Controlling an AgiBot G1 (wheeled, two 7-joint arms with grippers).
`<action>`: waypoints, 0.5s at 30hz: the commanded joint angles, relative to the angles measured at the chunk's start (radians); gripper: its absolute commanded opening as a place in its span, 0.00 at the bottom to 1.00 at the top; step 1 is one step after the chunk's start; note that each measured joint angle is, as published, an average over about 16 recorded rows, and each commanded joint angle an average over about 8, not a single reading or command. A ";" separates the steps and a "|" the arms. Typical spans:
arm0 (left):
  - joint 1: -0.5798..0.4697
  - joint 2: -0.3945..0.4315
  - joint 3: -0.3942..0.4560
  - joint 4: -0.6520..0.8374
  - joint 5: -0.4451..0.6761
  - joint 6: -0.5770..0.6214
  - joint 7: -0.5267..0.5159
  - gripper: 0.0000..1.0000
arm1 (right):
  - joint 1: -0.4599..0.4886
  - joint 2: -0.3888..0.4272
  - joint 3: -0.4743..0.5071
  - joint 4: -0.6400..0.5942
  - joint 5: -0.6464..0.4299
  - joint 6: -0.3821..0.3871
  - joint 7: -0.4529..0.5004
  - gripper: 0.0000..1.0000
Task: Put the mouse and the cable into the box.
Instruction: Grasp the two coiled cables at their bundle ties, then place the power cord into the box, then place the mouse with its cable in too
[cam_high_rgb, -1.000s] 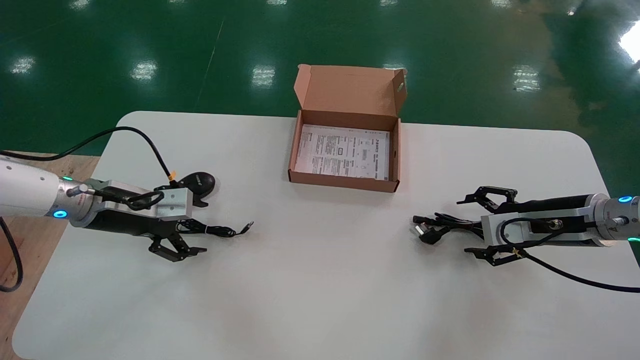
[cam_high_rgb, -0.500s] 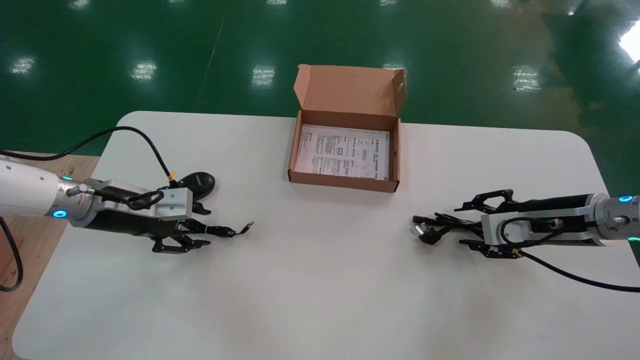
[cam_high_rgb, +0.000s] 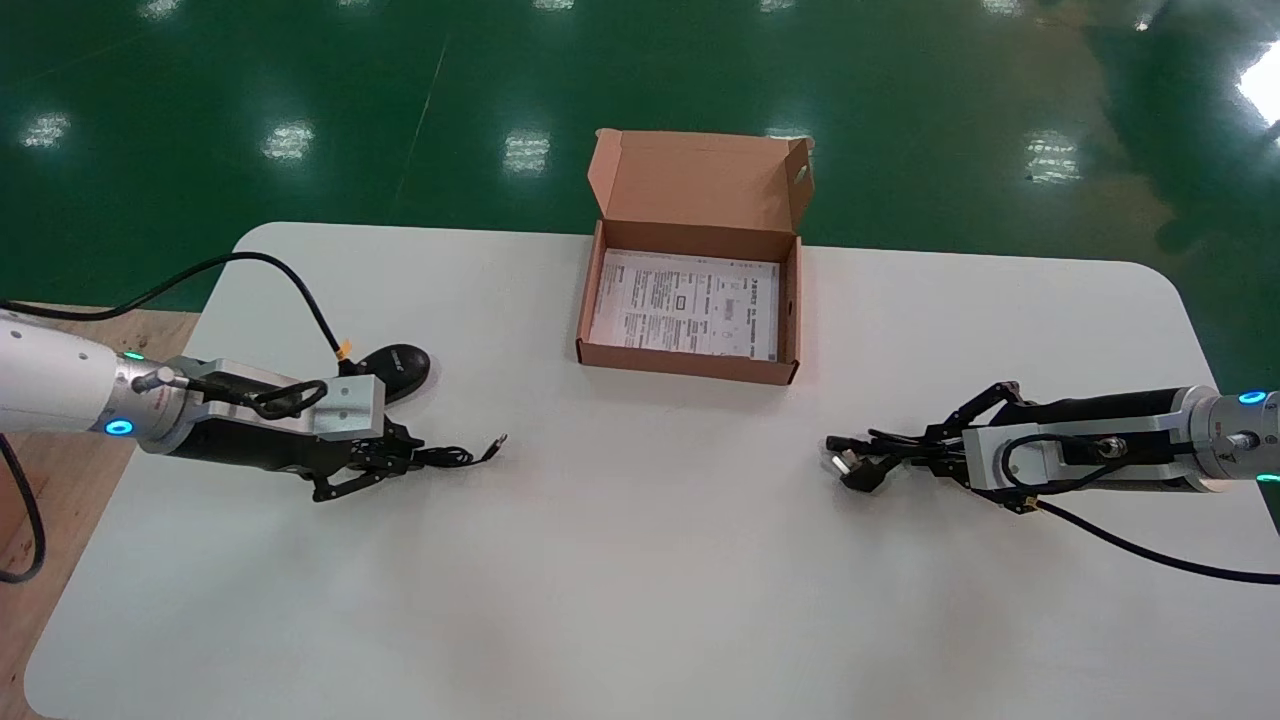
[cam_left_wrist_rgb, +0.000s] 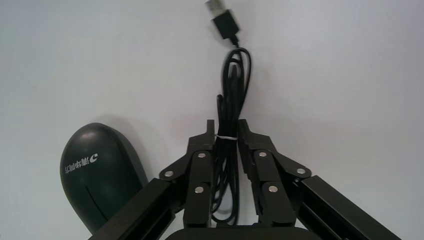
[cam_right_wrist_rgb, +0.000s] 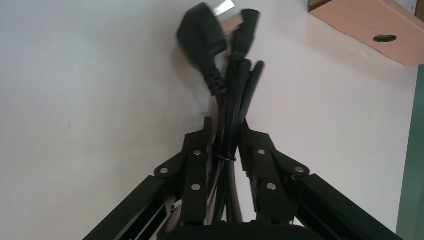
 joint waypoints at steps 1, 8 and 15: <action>0.000 0.000 0.000 0.000 0.000 0.000 0.000 0.00 | 0.000 0.000 0.000 0.000 0.000 0.000 0.000 0.00; -0.008 -0.005 -0.003 -0.002 -0.004 0.002 -0.001 0.00 | 0.000 0.000 0.000 0.000 0.001 0.000 0.000 0.00; -0.106 -0.068 -0.022 -0.031 -0.029 0.030 -0.001 0.00 | 0.041 0.010 0.012 0.027 0.017 -0.005 -0.006 0.00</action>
